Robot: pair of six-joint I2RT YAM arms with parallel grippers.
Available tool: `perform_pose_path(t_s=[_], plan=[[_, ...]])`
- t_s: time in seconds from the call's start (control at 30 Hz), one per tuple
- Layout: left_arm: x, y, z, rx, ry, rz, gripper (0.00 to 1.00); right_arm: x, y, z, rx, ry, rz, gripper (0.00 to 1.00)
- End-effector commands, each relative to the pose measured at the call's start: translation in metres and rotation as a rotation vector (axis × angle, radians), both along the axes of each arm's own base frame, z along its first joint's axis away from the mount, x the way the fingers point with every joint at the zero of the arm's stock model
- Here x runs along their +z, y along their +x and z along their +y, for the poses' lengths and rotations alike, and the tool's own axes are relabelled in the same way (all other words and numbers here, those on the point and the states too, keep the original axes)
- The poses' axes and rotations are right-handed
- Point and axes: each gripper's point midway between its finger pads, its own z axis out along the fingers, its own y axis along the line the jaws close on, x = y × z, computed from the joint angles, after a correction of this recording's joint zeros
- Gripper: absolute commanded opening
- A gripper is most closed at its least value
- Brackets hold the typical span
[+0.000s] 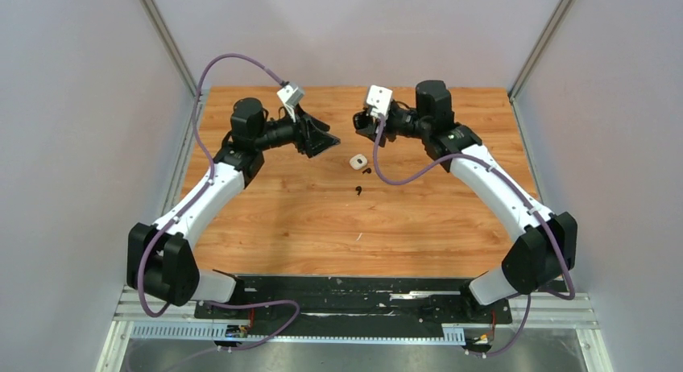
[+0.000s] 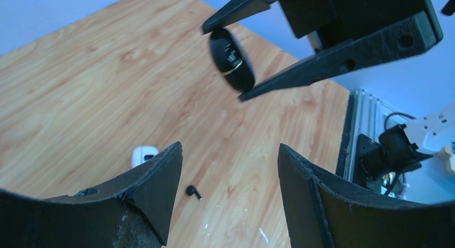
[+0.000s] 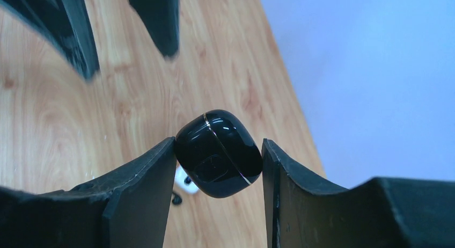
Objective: Insert the wireless bluetooth earbuds into the charging case
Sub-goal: Pick up the charging case at the center of the board.
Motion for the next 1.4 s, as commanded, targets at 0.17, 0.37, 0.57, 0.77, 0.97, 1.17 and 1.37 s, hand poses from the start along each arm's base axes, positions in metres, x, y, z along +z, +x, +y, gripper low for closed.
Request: perform_pose_path(t_s=[0.17, 0.37, 0.57, 0.77, 0.97, 1.17, 1.37], plan=[[0.053, -0.003, -0.023, -0.073, -0.099, -0.197, 0.74, 0.047, -0.003, 0.049, -0.016, 0.16, -0.259, 0.0], [0.055, 0.002, -0.024, -0.031, -0.106, -0.184, 0.69, 0.061, -0.004, 0.062, -0.029, 0.219, -0.283, 0.0], [0.063, 0.002, -0.026, -0.04, -0.139, -0.186, 0.57, 0.058, -0.007, 0.068, -0.008, 0.207, -0.322, 0.0], [0.083, -0.01, -0.02, -0.182, -0.162, -0.207, 0.76, 0.055, -0.005, 0.066, -0.021, 0.207, -0.331, 0.0], [0.091, 0.016, 0.0, -0.082, -0.221, -0.079, 0.75, 0.058, -0.005, 0.069, -0.013, 0.223, -0.347, 0.0], [0.091, 0.022, -0.003, -0.082, -0.24, -0.058, 0.73, 0.055, -0.004, 0.077, -0.012, 0.229, -0.344, 0.0], [0.083, 0.033, -0.002, -0.035, -0.23, -0.016, 0.69, 0.073, 0.001, 0.078, -0.058, 0.277, -0.401, 0.0]])
